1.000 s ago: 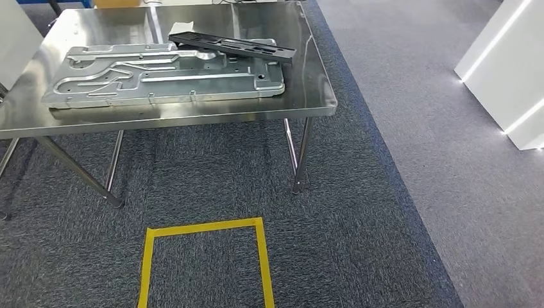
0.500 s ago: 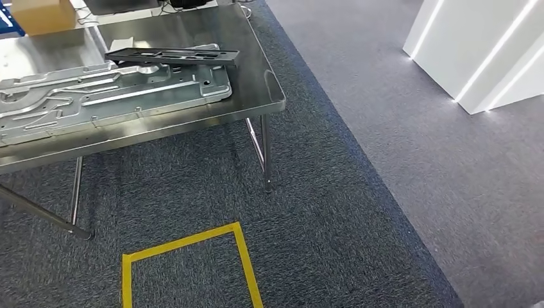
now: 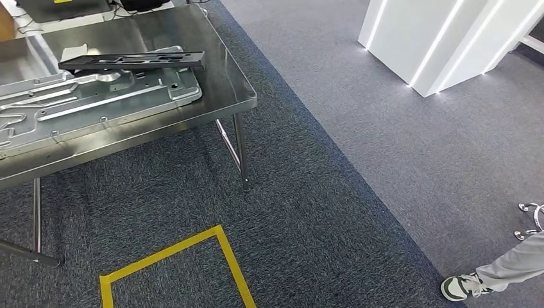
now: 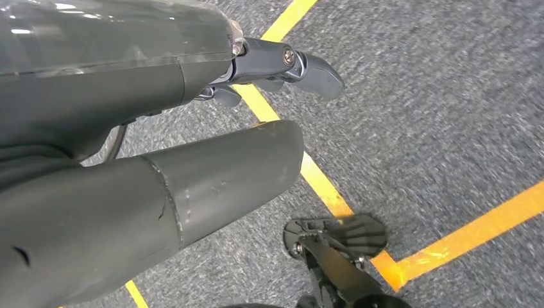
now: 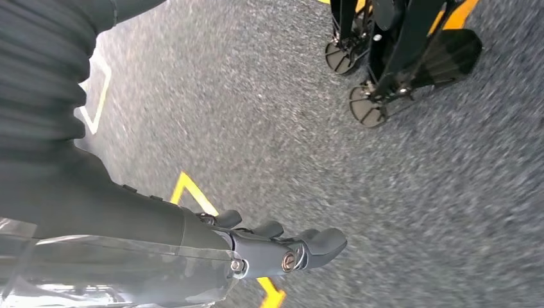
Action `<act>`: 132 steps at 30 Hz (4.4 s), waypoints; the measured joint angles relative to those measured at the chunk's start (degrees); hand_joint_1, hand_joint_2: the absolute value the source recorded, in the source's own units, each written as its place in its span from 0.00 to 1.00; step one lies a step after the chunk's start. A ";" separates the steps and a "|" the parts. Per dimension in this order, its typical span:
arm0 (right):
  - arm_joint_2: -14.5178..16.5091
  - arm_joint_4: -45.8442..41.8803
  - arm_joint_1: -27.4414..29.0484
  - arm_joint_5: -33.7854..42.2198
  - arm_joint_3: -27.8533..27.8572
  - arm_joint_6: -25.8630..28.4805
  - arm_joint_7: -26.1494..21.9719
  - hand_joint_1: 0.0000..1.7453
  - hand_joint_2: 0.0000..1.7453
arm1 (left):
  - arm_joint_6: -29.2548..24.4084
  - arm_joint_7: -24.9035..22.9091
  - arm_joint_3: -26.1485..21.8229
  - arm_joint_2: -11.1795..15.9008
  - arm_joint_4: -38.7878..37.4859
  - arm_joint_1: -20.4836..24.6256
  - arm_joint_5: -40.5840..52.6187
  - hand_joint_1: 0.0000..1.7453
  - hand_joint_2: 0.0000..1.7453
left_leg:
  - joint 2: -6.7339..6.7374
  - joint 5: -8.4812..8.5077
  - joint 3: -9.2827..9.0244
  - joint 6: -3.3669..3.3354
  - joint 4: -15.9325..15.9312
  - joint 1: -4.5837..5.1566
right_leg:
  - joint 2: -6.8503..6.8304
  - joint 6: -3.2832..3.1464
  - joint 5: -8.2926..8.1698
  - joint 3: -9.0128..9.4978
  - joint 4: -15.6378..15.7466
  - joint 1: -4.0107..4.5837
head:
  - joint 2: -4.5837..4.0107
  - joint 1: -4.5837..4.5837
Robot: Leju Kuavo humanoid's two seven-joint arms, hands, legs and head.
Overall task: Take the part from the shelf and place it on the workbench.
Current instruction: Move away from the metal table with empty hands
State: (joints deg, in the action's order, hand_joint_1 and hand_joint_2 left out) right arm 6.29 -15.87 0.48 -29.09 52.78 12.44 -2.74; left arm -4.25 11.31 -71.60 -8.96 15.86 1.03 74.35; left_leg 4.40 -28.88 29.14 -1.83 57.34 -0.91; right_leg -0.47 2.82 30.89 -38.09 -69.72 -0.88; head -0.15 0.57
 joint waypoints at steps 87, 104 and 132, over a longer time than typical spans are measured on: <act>6.24 -4.06 0.15 -17.57 18.39 -3.33 1.80 0.00 1.00 | 2.03 10.38 -6.63 3.44 -0.67 0.24 1.35 0.00 0.00 | -3.52 0.11 -0.86 -0.85 -0.38 0.59 | 2.28 -0.66 -0.98 -2.68 2.28 0.61 | 0.00 0.76; 6.79 -5.10 -0.51 -19.56 20.63 -4.31 1.37 0.00 1.00 | 1.78 9.75 -6.69 3.70 -1.42 0.41 1.80 0.00 0.00 | -3.75 -7.55 6.87 2.37 14.88 0.23 | 0.78 -3.96 -5.00 7.43 14.03 1.01 | 0.00 0.13; 7.12 -6.05 -0.05 -28.87 22.13 -5.23 0.98 0.00 0.00 | 2.02 5.68 -7.19 4.77 -2.43 1.46 2.48 0.00 0.00 | -1.86 0.62 -0.67 1.36 -0.48 0.55 | -0.09 -2.00 -3.31 8.34 12.59 1.11 | 0.00 0.29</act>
State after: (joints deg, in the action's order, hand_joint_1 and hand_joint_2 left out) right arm 13.41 -21.92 0.43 -57.96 74.91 7.21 -1.76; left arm -2.23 16.99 -78.79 -4.19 13.43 2.49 76.82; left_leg 2.54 -28.26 28.47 -0.47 56.87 -0.36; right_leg -0.56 0.82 27.58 -29.75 -57.13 0.23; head -0.15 0.86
